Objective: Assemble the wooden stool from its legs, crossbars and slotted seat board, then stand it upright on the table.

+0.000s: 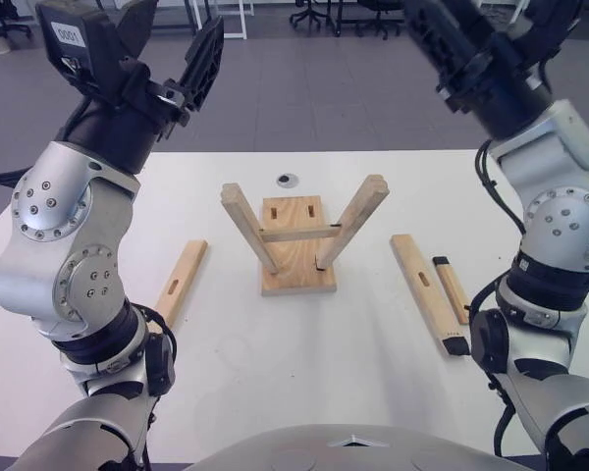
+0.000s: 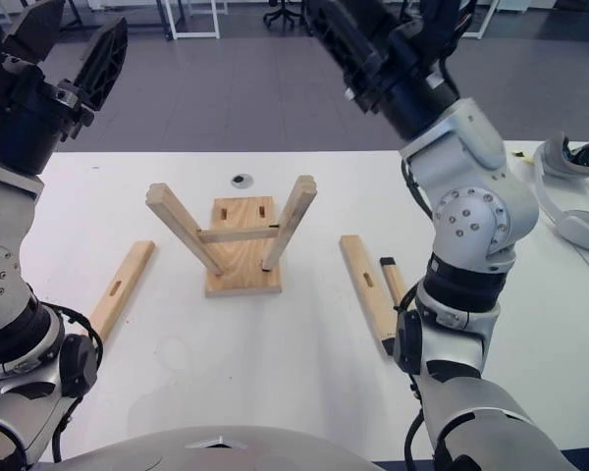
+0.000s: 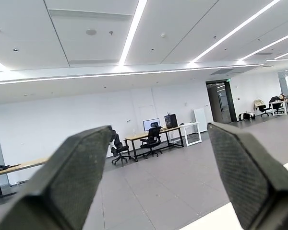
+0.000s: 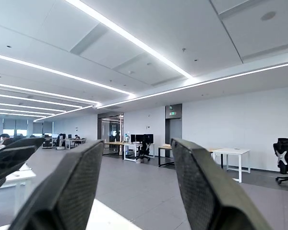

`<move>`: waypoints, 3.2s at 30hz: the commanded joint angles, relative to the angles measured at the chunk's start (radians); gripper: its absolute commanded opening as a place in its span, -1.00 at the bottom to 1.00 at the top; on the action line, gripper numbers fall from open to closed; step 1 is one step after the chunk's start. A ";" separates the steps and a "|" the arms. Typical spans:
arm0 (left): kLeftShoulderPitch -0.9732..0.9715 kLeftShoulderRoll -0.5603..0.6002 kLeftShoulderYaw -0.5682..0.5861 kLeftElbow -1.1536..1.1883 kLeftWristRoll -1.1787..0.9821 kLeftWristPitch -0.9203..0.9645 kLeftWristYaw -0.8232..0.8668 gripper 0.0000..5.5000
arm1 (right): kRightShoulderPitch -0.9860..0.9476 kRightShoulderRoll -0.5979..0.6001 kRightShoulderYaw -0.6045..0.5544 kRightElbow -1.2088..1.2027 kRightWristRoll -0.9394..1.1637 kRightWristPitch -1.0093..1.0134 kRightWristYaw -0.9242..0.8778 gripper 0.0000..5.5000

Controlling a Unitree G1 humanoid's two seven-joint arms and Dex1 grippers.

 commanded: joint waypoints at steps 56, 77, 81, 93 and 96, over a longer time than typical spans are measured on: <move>0.203 0.016 -0.336 1.387 0.426 -1.130 -0.358 0.33 | 0.314 -0.172 0.623 0.492 -0.762 -0.727 0.711 -0.05; 0.748 0.294 -0.543 0.357 0.561 -0.400 -0.453 0.33 | -0.075 -0.006 0.566 1.434 -1.127 -0.938 0.169 -0.05; 0.663 0.230 -0.517 0.505 0.539 -0.465 -0.397 0.33 | -0.030 -0.021 0.547 1.367 -1.042 -1.036 0.392 -0.05; 0.171 0.199 -0.300 1.241 0.410 -0.951 -0.474 0.33 | 0.153 -0.339 0.469 0.563 -0.794 -0.611 0.878 -0.05; 0.292 0.299 -0.237 1.216 0.399 -1.015 -0.508 0.33 | 0.050 -0.286 0.455 0.713 -0.861 -0.677 0.729 -0.05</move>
